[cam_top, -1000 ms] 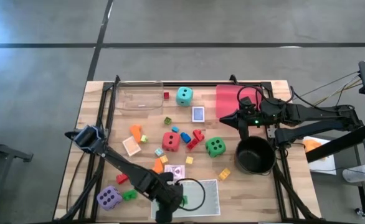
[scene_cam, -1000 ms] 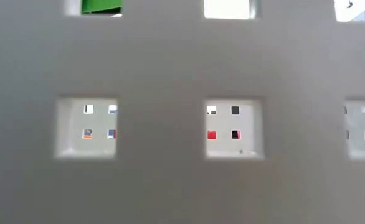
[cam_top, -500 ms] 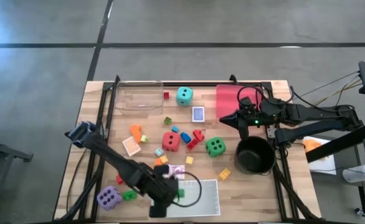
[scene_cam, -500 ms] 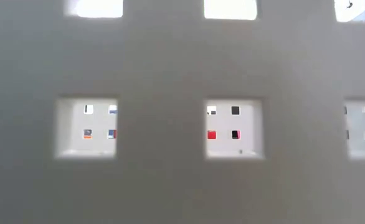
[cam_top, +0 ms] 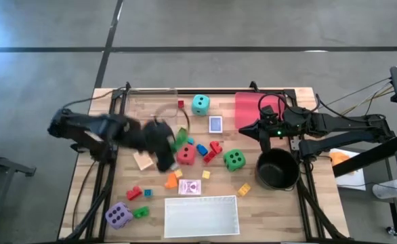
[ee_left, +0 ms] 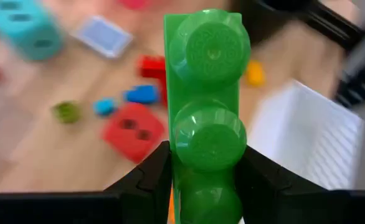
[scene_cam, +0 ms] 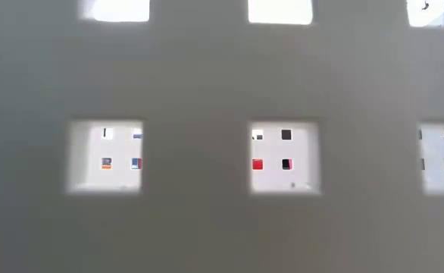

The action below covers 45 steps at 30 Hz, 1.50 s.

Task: Pick & Place Toys
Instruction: Put the green game piece into the red bin

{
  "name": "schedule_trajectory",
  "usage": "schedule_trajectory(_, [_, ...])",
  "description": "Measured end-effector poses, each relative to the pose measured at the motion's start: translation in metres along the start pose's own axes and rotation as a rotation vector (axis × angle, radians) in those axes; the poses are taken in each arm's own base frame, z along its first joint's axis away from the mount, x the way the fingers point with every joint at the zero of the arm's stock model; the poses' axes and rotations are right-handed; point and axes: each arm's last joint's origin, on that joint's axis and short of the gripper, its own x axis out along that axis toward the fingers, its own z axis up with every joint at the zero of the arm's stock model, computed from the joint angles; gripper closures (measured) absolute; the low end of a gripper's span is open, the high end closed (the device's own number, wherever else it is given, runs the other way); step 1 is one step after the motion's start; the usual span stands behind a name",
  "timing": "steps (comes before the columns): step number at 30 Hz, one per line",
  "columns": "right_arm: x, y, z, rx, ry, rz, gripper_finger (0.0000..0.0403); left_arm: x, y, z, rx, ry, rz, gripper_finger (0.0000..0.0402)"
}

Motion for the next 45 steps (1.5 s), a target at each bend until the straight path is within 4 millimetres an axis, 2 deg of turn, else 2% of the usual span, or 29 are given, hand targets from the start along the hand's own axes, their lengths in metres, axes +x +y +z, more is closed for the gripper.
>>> schedule_trajectory(3, [0.0, 0.0, 0.0, 0.0, 0.0, 0.0, 0.0385, 0.004, 0.041, 0.014, -0.096, -0.026, 0.089, 0.027])
schedule_trajectory(7, [0.0, 0.0, 0.0, 0.0, 0.0, 0.0, 0.0385, 0.013, 0.085, 0.029, -0.171, 0.005, 0.148, 0.027])
schedule_trajectory(9, [0.0, 0.0, 0.0, 0.0, 0.0, 0.0, 0.0385, 0.019, 0.102, 0.037, -0.207, 0.024, 0.154, 0.027])
schedule_trajectory(12, [0.0, 0.0, 0.0, 0.0, 0.0, 0.0, 0.0385, 0.027, 0.116, 0.049, -0.208, 0.022, 0.118, 0.027])
schedule_trajectory(16, [0.0, 0.001, 0.003, 0.0, -0.038, 0.001, 0.0385, 0.037, 0.113, 0.063, -0.169, -0.028, -0.019, 0.027])
schedule_trajectory(20, [0.0, 0.006, 0.012, 0.017, -0.173, 0.004, 0.0385, 0.044, 0.105, 0.077, -0.129, -0.116, -0.156, 0.027])
schedule_trajectory(23, [0.002, 0.011, 0.022, 0.047, -0.314, 0.013, 0.0385, 0.043, 0.101, 0.088, -0.116, -0.212, -0.221, 0.027])
schedule_trajectory(27, [0.006, 0.016, 0.03, 0.025, -0.413, 0.046, 0.0385, 0.037, 0.094, 0.103, -0.086, -0.365, -0.333, 0.027])
schedule_trajectory(32, [0.024, 0.021, 0.033, 0.027, -0.468, 0.106, 0.0385, 0.026, 0.086, 0.118, -0.052, -0.529, -0.49, 0.027])
schedule_trajectory(35, [0.039, 0.024, 0.034, -0.003, -0.419, 0.163, 0.0379, 0.024, 0.084, 0.121, -0.03, -0.551, -0.545, 0.027])
schedule_trajectory(39, [0.066, 0.028, 0.037, -0.023, -0.352, 0.179, 0.033, 0.024, 0.083, 0.121, -0.031, -0.54, -0.562, 0.027])
schedule_trajectory(45, [0.095, 0.033, 0.054, -0.012, -0.359, 0.147, 0.0211, 0.023, 0.083, 0.12, -0.019, -0.526, -0.589, 0.027])
